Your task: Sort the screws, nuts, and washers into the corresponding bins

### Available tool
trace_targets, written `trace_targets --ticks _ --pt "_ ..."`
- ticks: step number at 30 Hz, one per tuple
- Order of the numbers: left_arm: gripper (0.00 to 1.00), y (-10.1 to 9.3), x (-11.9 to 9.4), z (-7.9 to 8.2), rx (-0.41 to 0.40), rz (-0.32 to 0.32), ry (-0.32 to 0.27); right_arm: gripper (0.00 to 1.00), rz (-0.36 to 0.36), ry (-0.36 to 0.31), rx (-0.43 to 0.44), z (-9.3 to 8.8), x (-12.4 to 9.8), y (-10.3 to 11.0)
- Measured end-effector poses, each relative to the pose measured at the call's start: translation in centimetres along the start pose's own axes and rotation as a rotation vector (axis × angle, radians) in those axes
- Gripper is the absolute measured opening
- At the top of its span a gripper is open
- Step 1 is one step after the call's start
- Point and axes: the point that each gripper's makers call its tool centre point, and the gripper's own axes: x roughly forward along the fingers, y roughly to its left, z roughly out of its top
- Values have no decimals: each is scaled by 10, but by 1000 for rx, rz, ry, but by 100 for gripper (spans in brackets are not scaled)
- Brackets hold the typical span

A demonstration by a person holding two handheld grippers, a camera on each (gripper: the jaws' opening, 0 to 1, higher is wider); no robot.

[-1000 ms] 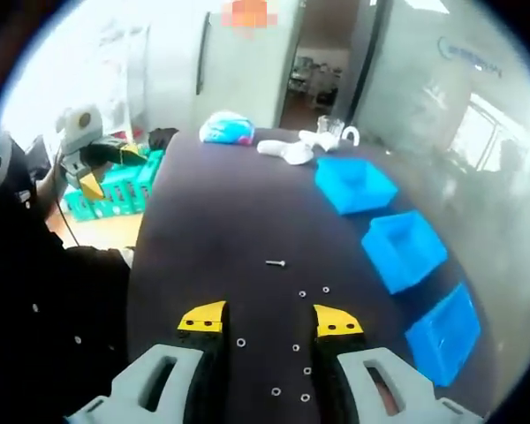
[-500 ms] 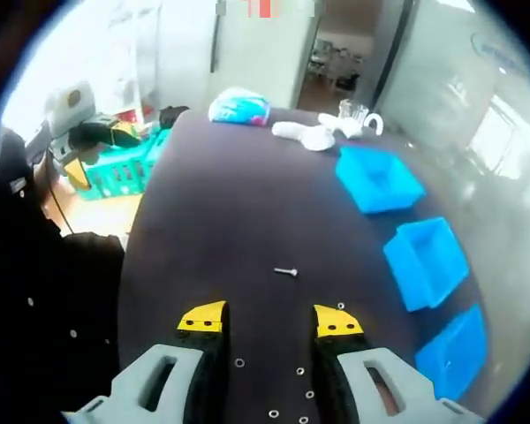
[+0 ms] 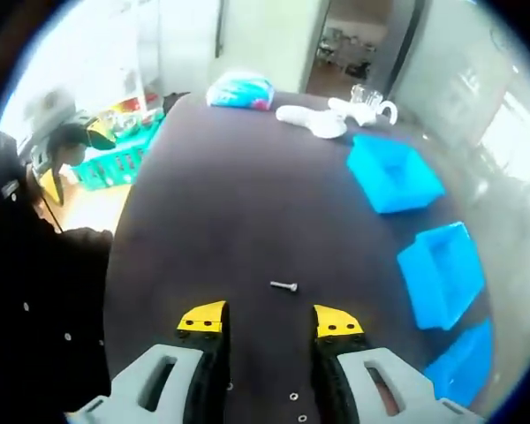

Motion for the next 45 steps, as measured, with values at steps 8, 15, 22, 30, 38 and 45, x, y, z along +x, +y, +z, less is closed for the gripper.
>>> trace_targets --ticks 8,15,22,30,38,45 --pt "43 3 -1 -2 -10 8 1 32 18 23 11 3 19 0" --pt "43 4 -1 -6 -14 11 6 32 26 19 37 4 31 -4" --pt "43 5 0 -9 -22 12 10 29 22 12 77 4 40 -9" --pt "43 8 -1 -11 -32 22 9 25 11 7 132 2 46 -14" --pt "43 7 1 -11 -39 18 7 19 24 4 149 -3 50 -11" --pt "43 6 1 -10 -43 15 5 12 35 -13 163 -3 49 -6"
